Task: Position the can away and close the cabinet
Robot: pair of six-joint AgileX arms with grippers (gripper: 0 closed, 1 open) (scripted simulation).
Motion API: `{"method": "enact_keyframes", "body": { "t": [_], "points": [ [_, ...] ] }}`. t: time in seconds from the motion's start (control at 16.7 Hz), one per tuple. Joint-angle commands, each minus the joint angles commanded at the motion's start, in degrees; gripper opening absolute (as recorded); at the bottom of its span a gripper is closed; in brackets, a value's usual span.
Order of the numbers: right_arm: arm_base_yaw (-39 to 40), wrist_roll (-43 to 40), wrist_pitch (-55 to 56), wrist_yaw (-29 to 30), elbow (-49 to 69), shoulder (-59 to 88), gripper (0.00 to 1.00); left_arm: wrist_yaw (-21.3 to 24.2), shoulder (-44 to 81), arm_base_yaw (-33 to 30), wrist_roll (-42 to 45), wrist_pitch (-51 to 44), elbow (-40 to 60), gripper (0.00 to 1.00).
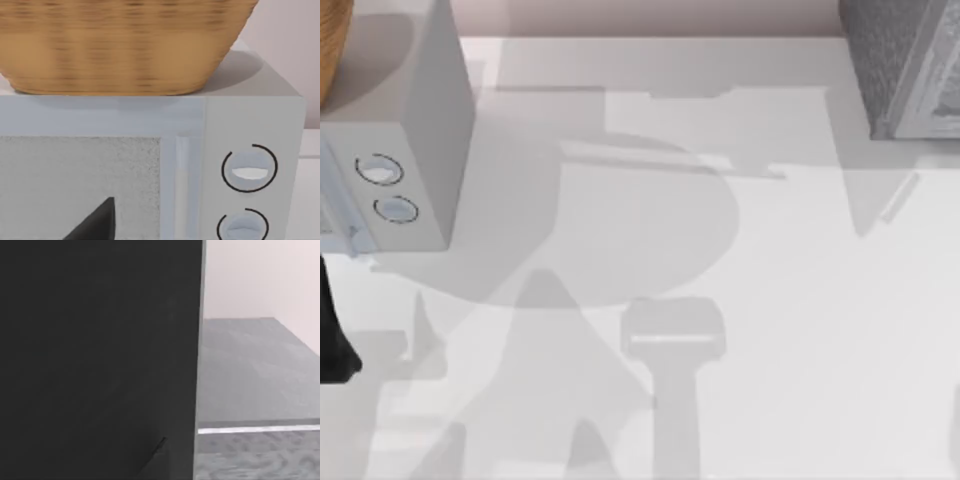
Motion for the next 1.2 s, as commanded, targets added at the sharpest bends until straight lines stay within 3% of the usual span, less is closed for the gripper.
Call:
{"method": "enact_keyframes", "body": {
  "t": [0.48,0.9,1.2],
  "points": [
    [19.8,-0.6,-0.5,19.7,-0.2,-1.0,1.0,0.0,0.0,0.0,0.0,0.0,0.0,1.0],
    [42.2,-0.6,-1.6,42.2,-1.4,-1.6,1.0,0.0,0.0,0.0,0.0,0.0,0.0,1.0],
    [45.8,0.1,-1.6,45.9,-2.0,-2.2,1.0,0.0,0.0,0.0,0.0,0.0,0.0,1.0]
  ]
}}
